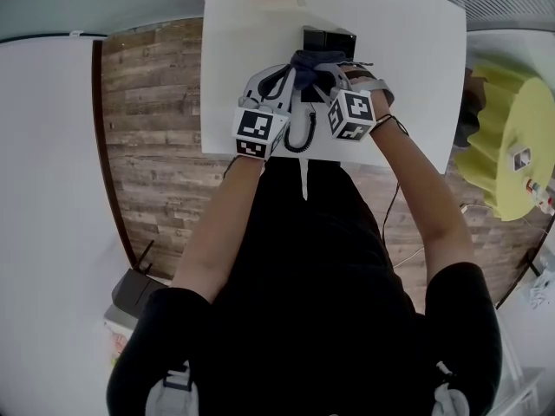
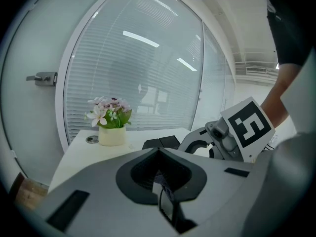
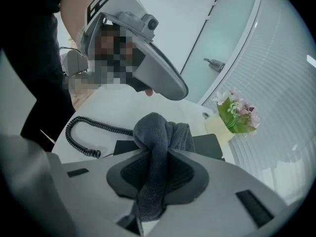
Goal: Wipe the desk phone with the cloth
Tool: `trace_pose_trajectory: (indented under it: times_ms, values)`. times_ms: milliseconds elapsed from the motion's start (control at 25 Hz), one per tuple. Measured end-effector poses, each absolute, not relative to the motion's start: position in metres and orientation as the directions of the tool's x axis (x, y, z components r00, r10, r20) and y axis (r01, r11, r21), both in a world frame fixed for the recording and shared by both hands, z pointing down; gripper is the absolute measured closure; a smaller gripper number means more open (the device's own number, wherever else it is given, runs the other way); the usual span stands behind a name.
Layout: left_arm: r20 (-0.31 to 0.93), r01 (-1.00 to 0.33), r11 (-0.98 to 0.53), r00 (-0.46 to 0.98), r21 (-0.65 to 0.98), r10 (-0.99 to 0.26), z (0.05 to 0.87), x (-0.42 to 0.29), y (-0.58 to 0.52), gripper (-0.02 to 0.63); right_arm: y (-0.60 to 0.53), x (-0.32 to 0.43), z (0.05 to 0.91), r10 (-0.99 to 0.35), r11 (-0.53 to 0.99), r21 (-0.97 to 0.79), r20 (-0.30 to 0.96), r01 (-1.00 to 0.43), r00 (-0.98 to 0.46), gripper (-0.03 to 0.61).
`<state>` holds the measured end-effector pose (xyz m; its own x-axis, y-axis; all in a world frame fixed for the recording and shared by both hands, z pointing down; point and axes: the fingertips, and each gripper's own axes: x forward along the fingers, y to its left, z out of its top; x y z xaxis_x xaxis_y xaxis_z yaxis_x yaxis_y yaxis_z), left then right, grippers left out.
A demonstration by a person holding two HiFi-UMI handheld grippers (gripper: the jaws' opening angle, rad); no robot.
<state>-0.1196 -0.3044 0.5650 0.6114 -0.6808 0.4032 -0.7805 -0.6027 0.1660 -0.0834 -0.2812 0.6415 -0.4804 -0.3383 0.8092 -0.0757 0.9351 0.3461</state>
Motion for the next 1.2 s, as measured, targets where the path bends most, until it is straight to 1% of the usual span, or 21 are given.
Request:
trace_pose_trajectory:
  times_ms: [360,800,960,1200]
  values:
    - [0.432,-0.785,-0.597,0.601,0.165,-0.672,0.579,-0.119,-0.287,0.603,-0.249,-0.086,0.656,-0.295,0.950,0.309,0.828,-0.050,-0.477,0.483]
    - [0.424,-0.790,-0.585,0.601,0.184,-0.677,0.578,-0.121,-0.280,0.603,-0.210,-0.089,0.673,-0.218,0.973,0.227,0.854,-0.039,-0.473,0.482]
    - [0.390,-0.786,-0.593,0.608,0.175,-0.691,0.556,-0.124,-0.284,0.603,-0.211,-0.087,0.651,-0.239,0.971,0.202,0.808,-0.128,-0.538,0.482]
    - [0.327,-0.758,-0.640,0.642,0.128,-0.694,0.505,-0.126,-0.283,0.603,-0.223,-0.072,0.568,-0.359,0.921,0.138,0.662,-0.364,-0.658,0.482]
